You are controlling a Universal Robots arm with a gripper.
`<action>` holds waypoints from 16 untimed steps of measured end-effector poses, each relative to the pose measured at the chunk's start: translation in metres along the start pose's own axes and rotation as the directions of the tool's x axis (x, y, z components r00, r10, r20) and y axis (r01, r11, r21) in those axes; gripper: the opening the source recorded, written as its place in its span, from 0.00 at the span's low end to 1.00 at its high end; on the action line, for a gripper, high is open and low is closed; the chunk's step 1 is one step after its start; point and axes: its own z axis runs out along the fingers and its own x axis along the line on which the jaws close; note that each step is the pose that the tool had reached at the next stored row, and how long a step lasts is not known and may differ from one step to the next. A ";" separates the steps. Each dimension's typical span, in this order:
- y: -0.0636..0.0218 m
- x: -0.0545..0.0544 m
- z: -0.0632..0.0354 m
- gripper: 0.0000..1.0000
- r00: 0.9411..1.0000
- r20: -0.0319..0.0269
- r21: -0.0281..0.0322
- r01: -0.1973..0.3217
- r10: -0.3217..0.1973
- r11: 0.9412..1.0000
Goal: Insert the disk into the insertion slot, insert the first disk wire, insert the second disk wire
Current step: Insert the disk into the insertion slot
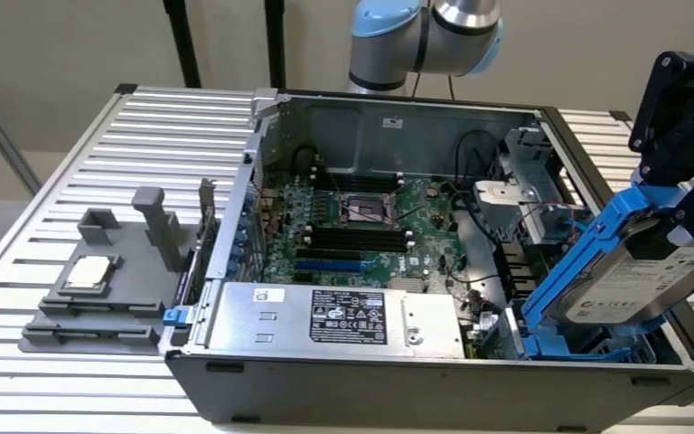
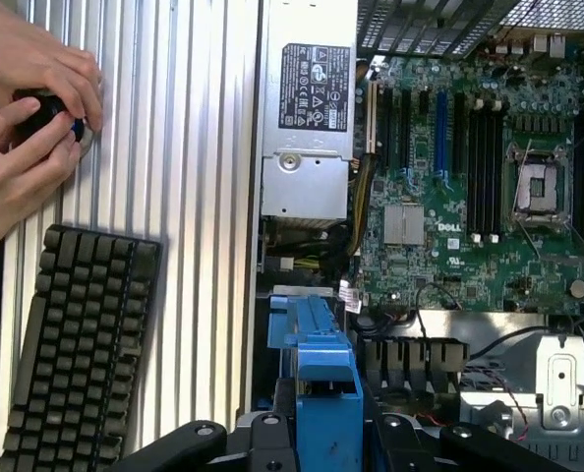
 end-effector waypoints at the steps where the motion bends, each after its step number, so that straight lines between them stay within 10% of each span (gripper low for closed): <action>1: 0.0000 0.000 0.0008 0.32 1.000 0.001 0.000 0.000 0.000 1.000; 16: -0.0027 -0.003 0.0074 0.32 1.000 0.007 0.000 0.003 -0.003 1.000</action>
